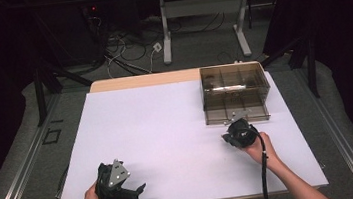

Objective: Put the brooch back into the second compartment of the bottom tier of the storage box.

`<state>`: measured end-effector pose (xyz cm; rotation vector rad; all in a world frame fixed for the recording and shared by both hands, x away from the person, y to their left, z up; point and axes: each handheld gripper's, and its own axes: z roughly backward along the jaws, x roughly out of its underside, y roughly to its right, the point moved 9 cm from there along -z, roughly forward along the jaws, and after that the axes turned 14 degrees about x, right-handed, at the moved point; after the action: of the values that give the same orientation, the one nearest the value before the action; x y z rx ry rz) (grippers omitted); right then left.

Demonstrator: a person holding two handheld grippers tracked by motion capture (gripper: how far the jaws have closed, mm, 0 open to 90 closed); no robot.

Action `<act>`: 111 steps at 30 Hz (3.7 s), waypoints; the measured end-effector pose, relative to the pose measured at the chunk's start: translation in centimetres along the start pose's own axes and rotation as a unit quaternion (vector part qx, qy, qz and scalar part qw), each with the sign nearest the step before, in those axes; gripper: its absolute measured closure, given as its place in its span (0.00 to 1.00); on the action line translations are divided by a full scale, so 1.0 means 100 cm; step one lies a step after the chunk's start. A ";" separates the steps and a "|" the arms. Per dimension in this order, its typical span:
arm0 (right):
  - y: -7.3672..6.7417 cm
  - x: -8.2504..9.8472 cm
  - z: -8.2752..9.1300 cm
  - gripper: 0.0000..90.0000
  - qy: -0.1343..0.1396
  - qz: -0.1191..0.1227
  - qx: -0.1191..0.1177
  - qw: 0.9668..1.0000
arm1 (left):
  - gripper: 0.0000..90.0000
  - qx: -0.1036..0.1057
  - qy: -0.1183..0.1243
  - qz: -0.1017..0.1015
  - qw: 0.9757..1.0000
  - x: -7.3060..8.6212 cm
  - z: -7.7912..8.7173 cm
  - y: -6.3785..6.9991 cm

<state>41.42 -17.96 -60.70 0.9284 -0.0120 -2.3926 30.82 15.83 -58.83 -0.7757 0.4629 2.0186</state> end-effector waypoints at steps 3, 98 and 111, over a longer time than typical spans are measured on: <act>0.004 0.001 0.001 0.99 0.000 0.005 0.006 1.000 | 0.00 0.000 0.000 0.000 1.000 0.000 0.000 0.000; 0.069 0.004 0.011 0.99 0.034 -0.048 0.085 0.995 | 0.00 -0.003 0.006 0.001 1.000 0.000 -0.002 0.000; 0.076 0.001 0.011 0.99 0.042 -0.049 0.102 0.993 | 0.00 -0.002 0.006 0.002 1.000 0.000 -0.002 0.000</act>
<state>44.50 -24.60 -58.41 1.1478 -0.1862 -2.4730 30.87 15.68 -58.96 -0.7893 0.4681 2.0208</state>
